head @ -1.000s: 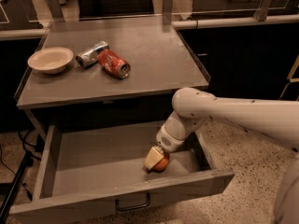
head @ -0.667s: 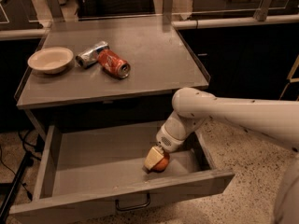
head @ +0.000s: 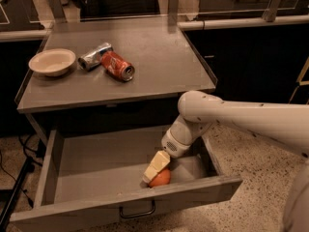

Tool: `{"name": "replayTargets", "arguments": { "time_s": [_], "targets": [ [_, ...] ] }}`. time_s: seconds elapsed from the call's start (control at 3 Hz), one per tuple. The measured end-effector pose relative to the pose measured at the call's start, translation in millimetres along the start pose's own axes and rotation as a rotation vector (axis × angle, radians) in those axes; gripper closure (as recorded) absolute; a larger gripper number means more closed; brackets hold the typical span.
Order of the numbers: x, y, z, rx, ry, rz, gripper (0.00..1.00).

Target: Place orange into top drawer

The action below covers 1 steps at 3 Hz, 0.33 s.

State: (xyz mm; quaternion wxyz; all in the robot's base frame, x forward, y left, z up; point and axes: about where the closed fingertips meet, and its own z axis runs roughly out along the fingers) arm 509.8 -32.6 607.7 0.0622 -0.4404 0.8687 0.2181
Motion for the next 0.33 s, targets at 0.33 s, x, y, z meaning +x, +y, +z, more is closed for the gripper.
{"name": "replayTargets", "arguments": {
  "time_s": [0.33],
  "targets": [
    [0.0,0.0,0.0,0.000,0.000,0.000,0.00]
  ]
}}
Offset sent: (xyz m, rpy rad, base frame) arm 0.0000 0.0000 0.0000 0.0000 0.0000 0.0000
